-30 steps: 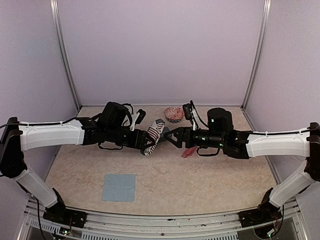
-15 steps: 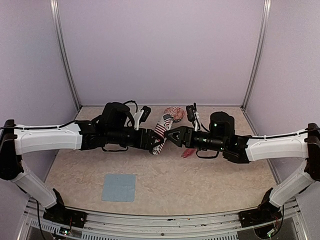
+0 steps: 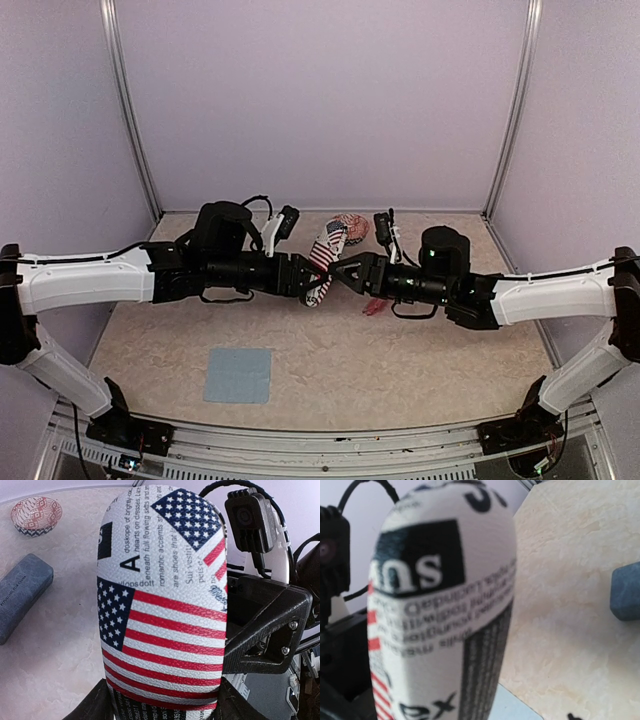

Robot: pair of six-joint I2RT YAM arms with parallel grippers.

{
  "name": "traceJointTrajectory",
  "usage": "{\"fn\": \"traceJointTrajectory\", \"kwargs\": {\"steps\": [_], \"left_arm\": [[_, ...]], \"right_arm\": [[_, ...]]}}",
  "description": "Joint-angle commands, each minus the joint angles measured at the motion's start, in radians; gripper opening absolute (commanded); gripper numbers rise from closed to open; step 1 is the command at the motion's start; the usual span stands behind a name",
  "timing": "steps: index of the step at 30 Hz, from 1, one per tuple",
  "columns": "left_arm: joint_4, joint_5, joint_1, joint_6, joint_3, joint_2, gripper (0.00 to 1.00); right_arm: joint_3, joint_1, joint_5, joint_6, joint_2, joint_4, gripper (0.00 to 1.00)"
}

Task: Organize the sunglasses
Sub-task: Open the sunglasses case.

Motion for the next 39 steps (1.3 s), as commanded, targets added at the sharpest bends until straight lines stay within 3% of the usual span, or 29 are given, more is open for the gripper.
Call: {"fn": "traceJointTrajectory", "kwargs": {"steps": [1, 22, 32, 39], "left_arm": [[0.054, 0.029, -0.03, 0.009, -0.01, -0.035, 0.0], [0.167, 0.081, -0.038, -0.022, -0.056, -0.093, 0.0], [0.344, 0.274, 0.002, -0.103, -0.096, -0.098, 0.0], [0.414, 0.331, 0.028, -0.158, -0.113, -0.078, 0.0]], "right_arm": [[-0.015, 0.011, 0.041, 0.023, -0.029, 0.025, 0.72], [-0.086, 0.012, 0.164, -0.009, 0.002, -0.042, 0.69], [-0.095, 0.011, 0.259, -0.065, 0.023, -0.101, 0.69], [-0.074, 0.012, 0.304, -0.114, 0.028, -0.15, 0.69]]}}
